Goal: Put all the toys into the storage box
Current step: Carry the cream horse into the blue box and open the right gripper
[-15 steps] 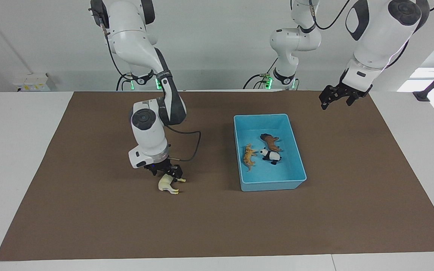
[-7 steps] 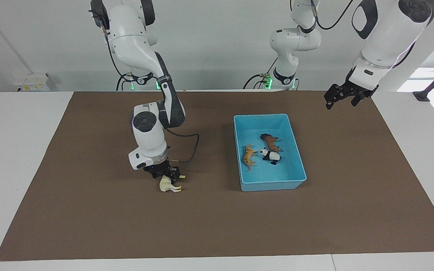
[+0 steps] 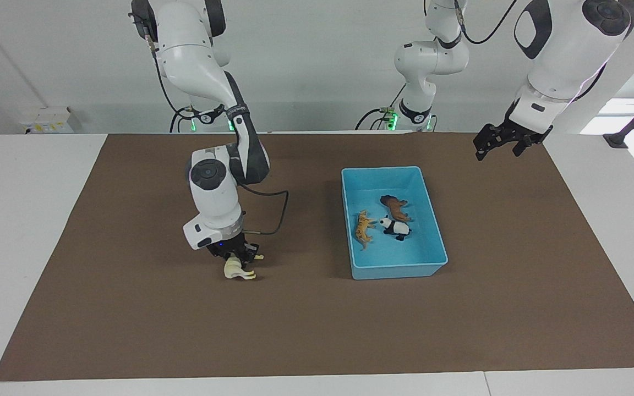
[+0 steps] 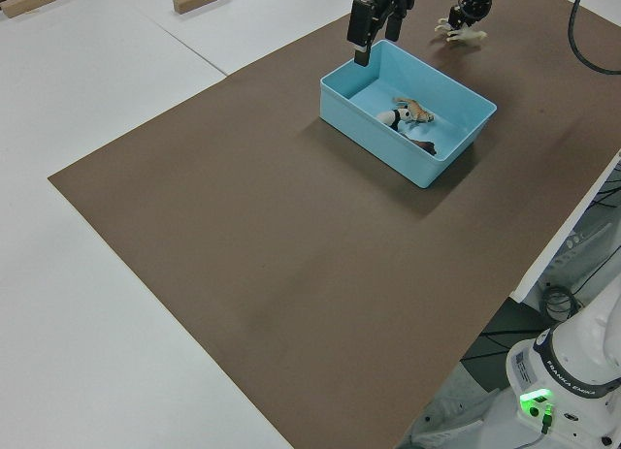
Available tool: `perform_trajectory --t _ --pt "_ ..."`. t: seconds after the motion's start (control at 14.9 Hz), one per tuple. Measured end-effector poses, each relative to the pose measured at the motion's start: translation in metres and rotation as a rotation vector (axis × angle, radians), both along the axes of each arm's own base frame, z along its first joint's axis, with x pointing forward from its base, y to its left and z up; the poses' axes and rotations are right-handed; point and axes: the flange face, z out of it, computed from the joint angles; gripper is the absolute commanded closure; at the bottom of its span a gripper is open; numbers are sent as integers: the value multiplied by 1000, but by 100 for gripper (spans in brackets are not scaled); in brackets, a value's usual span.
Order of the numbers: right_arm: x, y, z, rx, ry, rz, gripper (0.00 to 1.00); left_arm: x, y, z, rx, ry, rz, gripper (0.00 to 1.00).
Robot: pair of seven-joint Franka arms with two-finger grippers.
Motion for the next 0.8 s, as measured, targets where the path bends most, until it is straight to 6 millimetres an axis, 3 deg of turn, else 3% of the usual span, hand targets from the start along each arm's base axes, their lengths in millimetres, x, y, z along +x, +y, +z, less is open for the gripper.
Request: perform_trajectory --t 0.27,0.33,0.54,0.67,0.8 --pt "17 26 83 7 23 27 100 0 3 -1 0 3 6 0" --pt "17 42 104 23 6 45 100 0 6 -1 0 3 11 0" --pt "-6 136 148 81 -59 61 100 0 8 -1 0 3 14 0" --pt "-30 202 161 124 -84 86 100 0 7 -1 0 3 13 0" --pt "-49 248 163 179 -99 124 100 0 7 -1 0 3 13 0"
